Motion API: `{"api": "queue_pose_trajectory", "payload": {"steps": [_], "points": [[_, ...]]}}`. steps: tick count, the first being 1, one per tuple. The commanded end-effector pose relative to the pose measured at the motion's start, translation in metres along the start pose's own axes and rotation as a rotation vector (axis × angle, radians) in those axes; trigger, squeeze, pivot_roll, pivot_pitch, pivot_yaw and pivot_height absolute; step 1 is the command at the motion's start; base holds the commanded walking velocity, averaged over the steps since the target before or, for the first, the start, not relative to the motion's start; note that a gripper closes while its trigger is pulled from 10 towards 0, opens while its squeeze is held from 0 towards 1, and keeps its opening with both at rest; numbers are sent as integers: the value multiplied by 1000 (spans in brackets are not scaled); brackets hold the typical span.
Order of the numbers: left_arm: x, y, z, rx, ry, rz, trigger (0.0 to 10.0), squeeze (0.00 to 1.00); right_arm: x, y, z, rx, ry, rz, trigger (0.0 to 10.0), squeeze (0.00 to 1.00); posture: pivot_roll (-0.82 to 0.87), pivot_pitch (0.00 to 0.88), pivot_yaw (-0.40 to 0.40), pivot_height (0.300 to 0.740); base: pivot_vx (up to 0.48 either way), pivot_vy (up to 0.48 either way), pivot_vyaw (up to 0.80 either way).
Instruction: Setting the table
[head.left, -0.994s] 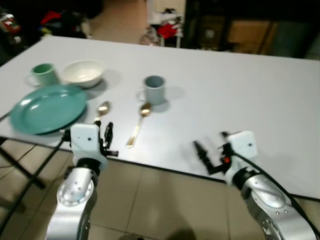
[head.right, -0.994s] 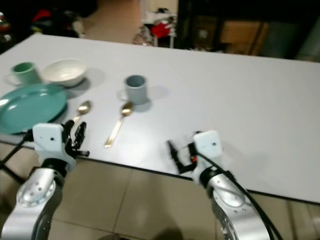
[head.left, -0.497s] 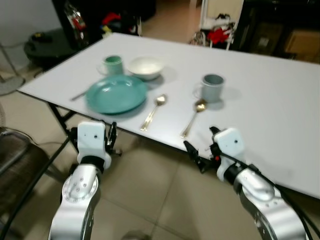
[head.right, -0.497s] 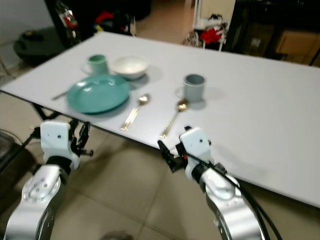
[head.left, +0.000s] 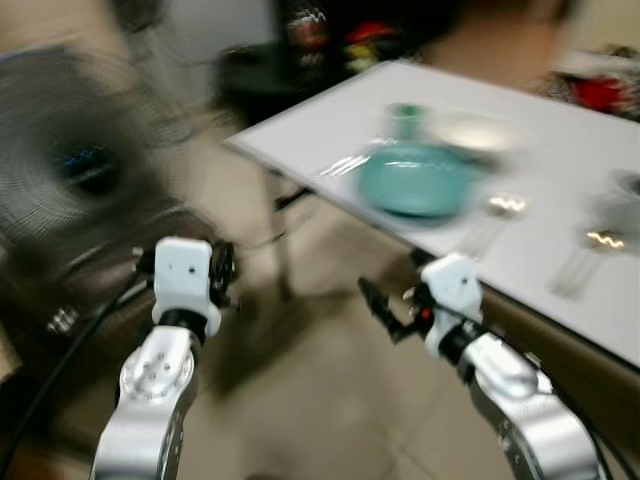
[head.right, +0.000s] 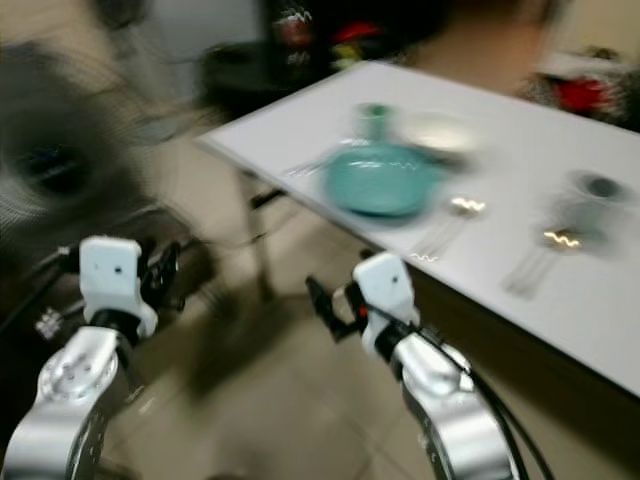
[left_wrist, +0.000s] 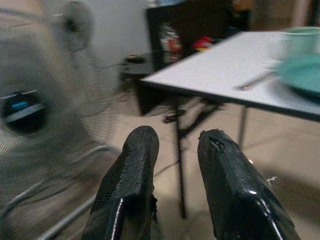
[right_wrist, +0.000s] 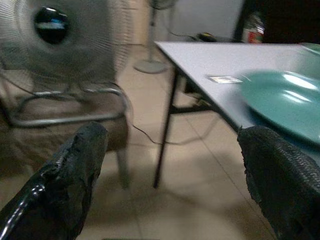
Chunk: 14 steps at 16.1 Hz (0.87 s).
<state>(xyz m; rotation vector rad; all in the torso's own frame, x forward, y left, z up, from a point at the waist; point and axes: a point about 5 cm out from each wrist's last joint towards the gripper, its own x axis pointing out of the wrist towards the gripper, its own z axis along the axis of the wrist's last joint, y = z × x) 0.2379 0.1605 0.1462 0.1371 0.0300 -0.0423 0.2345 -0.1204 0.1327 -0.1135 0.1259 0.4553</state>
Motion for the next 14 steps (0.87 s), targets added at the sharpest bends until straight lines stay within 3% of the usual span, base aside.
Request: {"api": "queue_pose_trajectory", "payload": {"steps": [1, 5, 8, 14], "points": [[-1, 8, -3, 33, 24, 28, 10000, 0, 3, 5, 4, 22, -17, 32, 10000, 0, 22, 0, 38, 740, 0, 356, 800], [6, 12, 7, 15, 8, 42, 10000, 0, 5, 6, 3, 53, -14, 38, 10000, 0, 38, 0, 36, 740, 0, 342, 800], [4, 17, 2, 27, 25, 71, 10000, 0, 10, 6, 3, 74, -14, 36, 10000, 0, 35, 0, 30, 740, 0, 322, 800], [4, 17, 4, 26, 18, 94, 10000, 0, 15, 3, 10, 46, -22, 75, 10000, 0, 39, 0, 18, 740, 0, 239, 800]]}}
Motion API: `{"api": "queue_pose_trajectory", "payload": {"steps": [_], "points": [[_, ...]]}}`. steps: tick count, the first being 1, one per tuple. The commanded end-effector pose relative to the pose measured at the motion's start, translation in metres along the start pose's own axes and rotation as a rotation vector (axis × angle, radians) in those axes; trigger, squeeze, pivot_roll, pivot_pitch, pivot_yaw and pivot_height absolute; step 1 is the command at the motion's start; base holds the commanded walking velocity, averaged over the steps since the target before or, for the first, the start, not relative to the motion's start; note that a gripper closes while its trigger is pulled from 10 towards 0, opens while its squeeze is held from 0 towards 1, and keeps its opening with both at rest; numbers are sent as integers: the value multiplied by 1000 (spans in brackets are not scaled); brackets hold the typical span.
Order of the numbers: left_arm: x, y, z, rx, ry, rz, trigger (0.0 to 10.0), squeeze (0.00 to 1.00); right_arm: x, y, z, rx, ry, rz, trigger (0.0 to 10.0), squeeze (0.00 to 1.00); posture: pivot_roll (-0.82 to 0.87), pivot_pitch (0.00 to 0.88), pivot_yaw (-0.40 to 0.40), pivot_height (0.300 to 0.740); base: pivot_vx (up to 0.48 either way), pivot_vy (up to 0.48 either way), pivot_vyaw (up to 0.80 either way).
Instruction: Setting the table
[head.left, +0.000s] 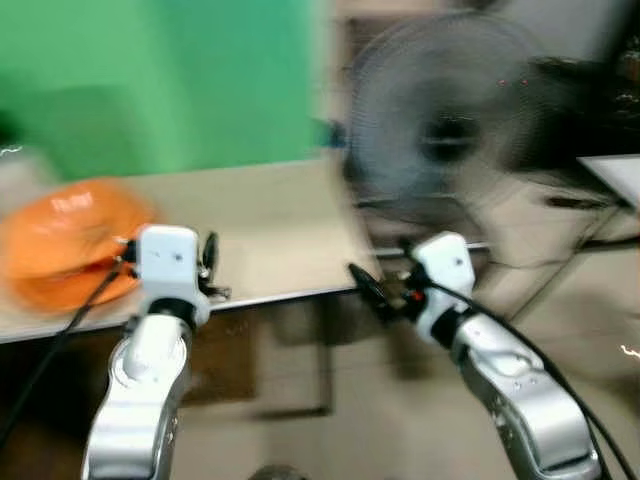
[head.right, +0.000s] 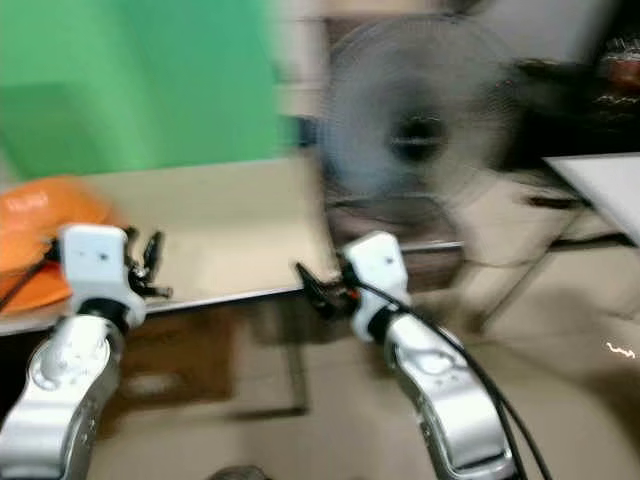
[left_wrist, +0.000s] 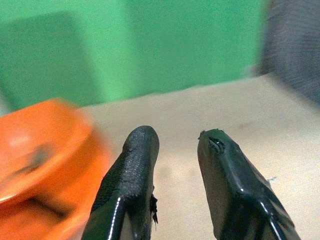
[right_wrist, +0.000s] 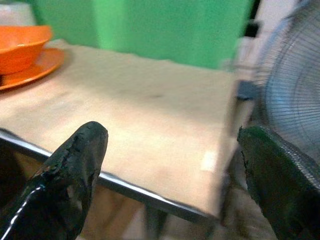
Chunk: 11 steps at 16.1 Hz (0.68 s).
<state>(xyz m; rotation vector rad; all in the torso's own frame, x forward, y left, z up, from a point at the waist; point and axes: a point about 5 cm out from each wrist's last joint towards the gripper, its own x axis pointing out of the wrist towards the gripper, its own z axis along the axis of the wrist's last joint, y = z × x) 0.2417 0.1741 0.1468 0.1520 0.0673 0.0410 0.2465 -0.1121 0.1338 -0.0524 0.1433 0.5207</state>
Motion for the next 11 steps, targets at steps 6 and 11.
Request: {"api": "queue_pose_trajectory", "payload": {"steps": [6, 11], "points": [[2, 0, 8, 101, -23, 13, 10000, 0, 5, 5, 5, -4, -21, 19, 10000, 0, 52, 0, 27, 740, 0, -398, 800], [2, 0, 9, 135, -21, -42, 10000, 0, 5, 4, -1, 0, -9, -7, 10000, 0, 65, 0, 57, 740, 0, -480, 800]]}}
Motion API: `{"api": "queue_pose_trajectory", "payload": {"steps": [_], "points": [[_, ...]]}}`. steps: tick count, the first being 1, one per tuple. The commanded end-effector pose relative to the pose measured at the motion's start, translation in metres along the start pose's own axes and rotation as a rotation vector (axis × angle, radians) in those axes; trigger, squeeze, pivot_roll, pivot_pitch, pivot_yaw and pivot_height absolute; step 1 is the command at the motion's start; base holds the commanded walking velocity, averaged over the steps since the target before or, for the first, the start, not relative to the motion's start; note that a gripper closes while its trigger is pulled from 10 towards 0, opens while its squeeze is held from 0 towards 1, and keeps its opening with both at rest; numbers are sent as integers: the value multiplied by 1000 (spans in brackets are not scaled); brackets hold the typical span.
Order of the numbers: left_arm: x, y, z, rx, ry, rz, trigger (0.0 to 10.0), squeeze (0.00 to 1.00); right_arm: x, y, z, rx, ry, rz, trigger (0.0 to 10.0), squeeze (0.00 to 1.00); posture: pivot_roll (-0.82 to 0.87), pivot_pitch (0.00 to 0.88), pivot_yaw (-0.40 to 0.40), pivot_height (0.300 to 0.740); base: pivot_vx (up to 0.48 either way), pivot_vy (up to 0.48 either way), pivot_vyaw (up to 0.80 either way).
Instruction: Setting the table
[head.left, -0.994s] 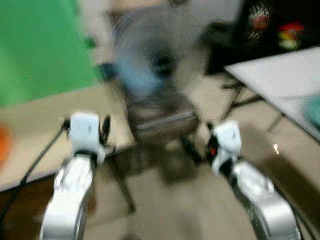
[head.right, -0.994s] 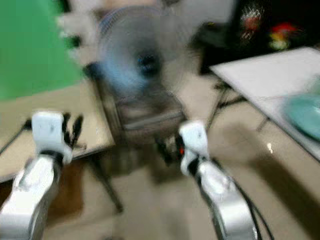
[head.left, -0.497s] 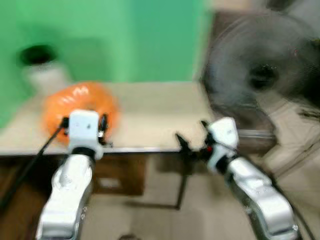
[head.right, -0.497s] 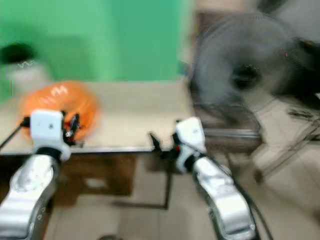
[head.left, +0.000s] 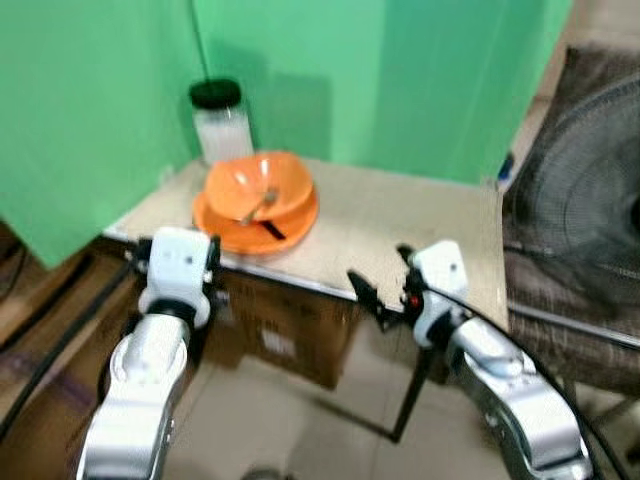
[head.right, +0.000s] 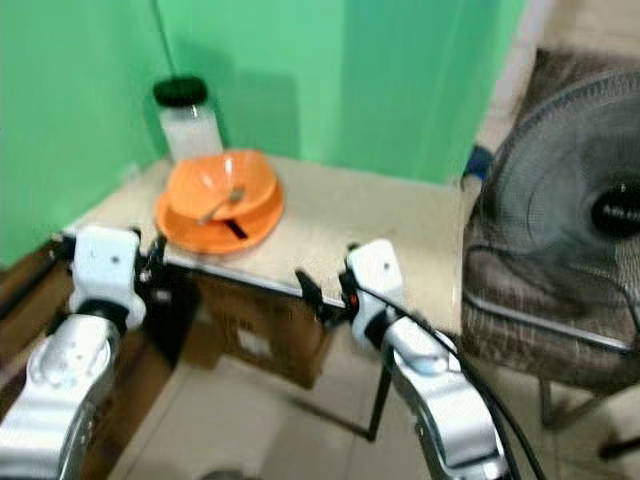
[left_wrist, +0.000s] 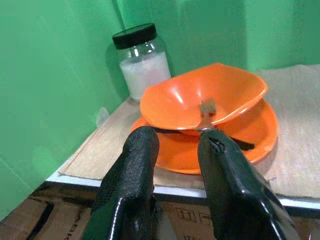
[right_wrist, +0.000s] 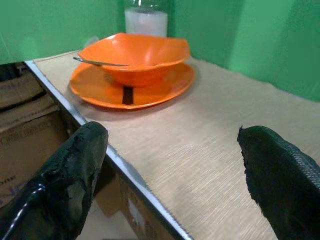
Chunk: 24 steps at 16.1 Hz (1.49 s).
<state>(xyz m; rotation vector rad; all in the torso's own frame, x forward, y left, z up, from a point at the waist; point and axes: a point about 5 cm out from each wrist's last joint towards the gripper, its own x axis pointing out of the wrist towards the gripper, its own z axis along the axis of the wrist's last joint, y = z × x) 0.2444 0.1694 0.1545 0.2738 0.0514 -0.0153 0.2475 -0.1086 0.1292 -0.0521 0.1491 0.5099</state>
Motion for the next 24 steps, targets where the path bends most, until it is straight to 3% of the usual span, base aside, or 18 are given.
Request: {"api": "queue_pose_trajectory", "payload": {"steps": [1, 5, 7, 8, 14, 20, 24], "points": [[-3, -2, 0, 10, 0, -19, 10000, 0, 1, 5, 2, 13, -25, 1, 10000, 0, 62, 0, 65, 740, 0, 0, 800], [-3, -5, -1, -22, -3, -43, 10000, 0, 4, 9, -2, 87, -24, -24, 10000, 0, 61, 0, 66, 740, 0, 0, 200], [-3, -5, -3, -51, 6, -43, 10000, 0, 3, 8, -1, 14, -19, -31, 10000, 0, 50, 0, 74, 740, 0, 0, 0], [-2, -8, 1, -76, -13, -66, 10000, 78, 1, 5, 1, 6, -28, -39, 10000, 0, 44, 0, 70, 740, 360, 0, 800], [-2, -8, 3, -59, -29, -78, 10000, 71, 8, 9, 5, 1, -44, 1, 10000, 0, 55, 0, 61, 740, 373, 0, 800], [-10, -4, 3, -27, -31, -84, 10000, 78, 21, 18, 8, 13, -51, 43, 10000, 0, 90, 0, 29, 740, 364, 0, 0], [-12, -7, 2, -24, -43, -103, 10000, 75, 28, 16, 15, -17, -34, -3, 10000, 0, 108, 0, -6, 740, 343, 0, 0]]}}
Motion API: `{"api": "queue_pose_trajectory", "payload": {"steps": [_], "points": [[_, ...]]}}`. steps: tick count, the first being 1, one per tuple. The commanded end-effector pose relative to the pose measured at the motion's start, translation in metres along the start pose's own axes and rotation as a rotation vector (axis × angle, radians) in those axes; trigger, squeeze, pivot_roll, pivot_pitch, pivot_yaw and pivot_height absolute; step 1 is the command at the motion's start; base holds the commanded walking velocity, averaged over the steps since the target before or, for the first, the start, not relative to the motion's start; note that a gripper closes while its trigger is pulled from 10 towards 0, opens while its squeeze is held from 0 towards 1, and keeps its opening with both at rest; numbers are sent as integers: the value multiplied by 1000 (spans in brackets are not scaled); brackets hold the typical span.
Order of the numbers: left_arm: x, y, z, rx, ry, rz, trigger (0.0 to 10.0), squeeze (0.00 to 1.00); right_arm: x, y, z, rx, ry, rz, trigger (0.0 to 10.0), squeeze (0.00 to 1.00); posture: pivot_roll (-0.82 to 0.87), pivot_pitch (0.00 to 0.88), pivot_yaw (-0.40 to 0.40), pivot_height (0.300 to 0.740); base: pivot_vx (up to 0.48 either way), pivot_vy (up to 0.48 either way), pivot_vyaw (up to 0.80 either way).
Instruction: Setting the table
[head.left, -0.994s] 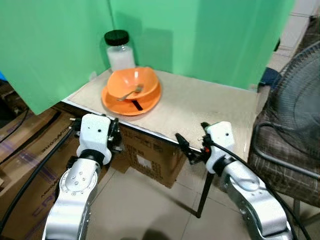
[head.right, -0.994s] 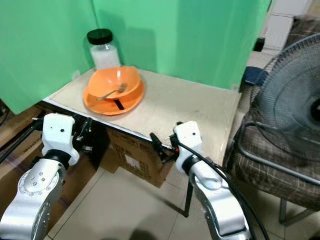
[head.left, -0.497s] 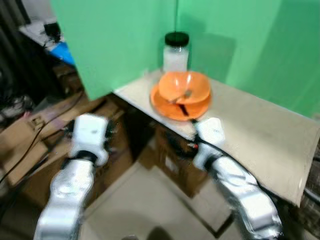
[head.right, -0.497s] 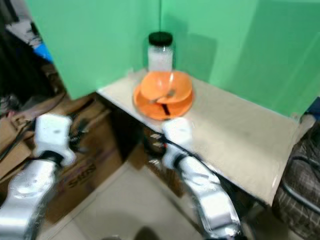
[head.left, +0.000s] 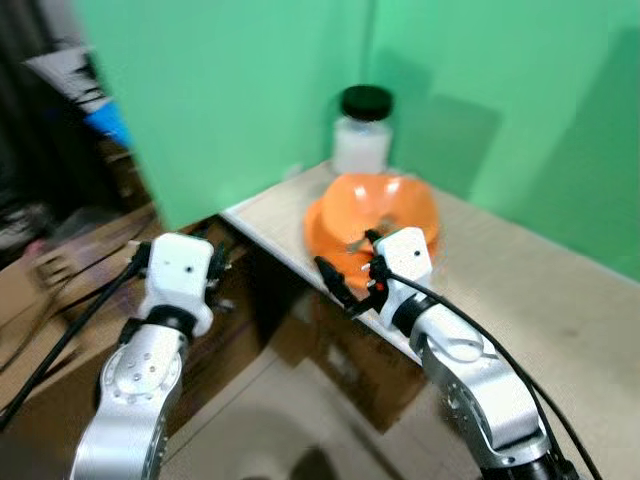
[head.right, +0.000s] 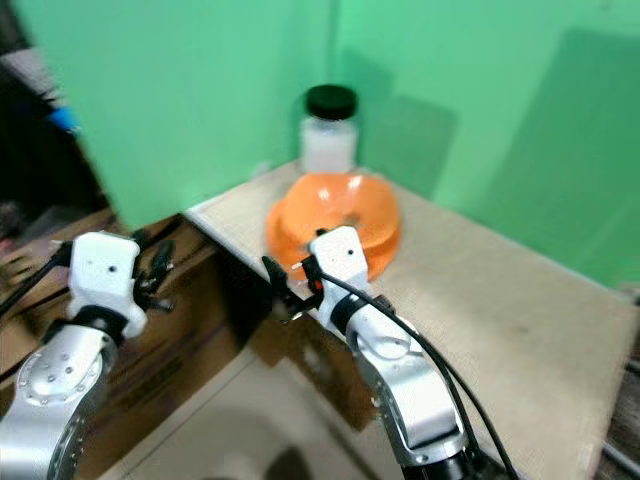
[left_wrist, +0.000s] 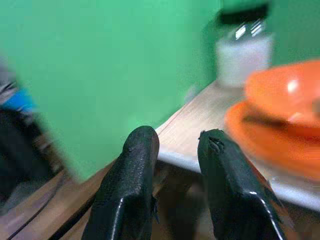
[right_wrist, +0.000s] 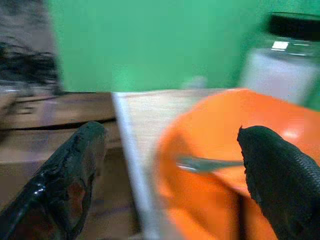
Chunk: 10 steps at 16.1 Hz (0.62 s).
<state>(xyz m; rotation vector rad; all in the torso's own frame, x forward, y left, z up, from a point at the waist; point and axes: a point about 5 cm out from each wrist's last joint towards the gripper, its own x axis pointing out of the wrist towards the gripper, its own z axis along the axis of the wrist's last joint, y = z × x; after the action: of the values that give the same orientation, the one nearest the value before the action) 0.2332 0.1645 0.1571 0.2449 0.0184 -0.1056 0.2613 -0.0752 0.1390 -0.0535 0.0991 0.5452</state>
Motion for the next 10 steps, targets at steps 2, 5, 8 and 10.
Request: {"api": "queue_pose_trajectory", "payload": {"steps": [2, 5, 8, 10], "points": [[-2, -3, -2, -6, 6, -35, 10000, 63, 10, -10, 5, 9, 42, -58, 10000, 0, 104, 0, -5, 740, 321, 0, 0], [-3, -4, -4, 13, 13, -94, 10000, 0, 24, -15, 25, 72, 29, -31, 10000, 1000, 115, 0, -29, 740, 0, 0, 0], [-4, -4, -2, 23, -10, -191, 10000, 0, 40, -28, 38, 69, 58, -78, 10000, 1000, 104, 0, -22, 740, 0, 0, 0], [-11, -7, -4, 18, 7, -360, 10000, 0, 54, -33, 52, 74, 106, -108, 10000, 1000, 94, 0, -14, 740, 0, 0, 0]]}}
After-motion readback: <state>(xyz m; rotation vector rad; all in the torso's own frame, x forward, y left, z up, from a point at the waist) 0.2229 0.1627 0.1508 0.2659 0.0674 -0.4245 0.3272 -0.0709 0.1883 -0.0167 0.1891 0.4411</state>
